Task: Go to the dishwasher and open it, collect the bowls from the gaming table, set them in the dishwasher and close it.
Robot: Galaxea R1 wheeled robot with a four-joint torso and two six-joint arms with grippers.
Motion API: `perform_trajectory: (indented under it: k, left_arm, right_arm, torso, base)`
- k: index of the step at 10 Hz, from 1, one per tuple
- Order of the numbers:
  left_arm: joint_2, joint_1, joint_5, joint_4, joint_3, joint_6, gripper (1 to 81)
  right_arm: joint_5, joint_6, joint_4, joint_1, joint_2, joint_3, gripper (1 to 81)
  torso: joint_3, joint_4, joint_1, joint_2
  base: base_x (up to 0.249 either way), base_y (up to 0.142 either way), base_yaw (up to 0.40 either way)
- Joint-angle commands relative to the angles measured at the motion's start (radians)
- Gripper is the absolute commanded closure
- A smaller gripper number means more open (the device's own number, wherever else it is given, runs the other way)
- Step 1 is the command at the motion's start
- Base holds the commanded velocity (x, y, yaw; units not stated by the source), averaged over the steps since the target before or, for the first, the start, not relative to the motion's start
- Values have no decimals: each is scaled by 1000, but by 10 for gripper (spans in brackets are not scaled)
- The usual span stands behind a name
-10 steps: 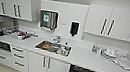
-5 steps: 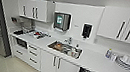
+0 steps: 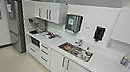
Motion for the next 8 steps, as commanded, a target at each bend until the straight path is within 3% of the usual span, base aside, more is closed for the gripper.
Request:
perform_trajectory:
  k: [1,8]
  left_arm:
    - [-11,-48,39,-1,-2,2,10]
    - [-1,-56,43,8,-14,2,10]
  right_arm:
    - [-31,-74,88,70,-35,59,10]
    - [-31,-73,89,78,-38,61,10]
  torso:
    - [0,0,0,0]
    - [0,0,0,0]
  base:
    - [0,0,361]
    - [0,0,361]
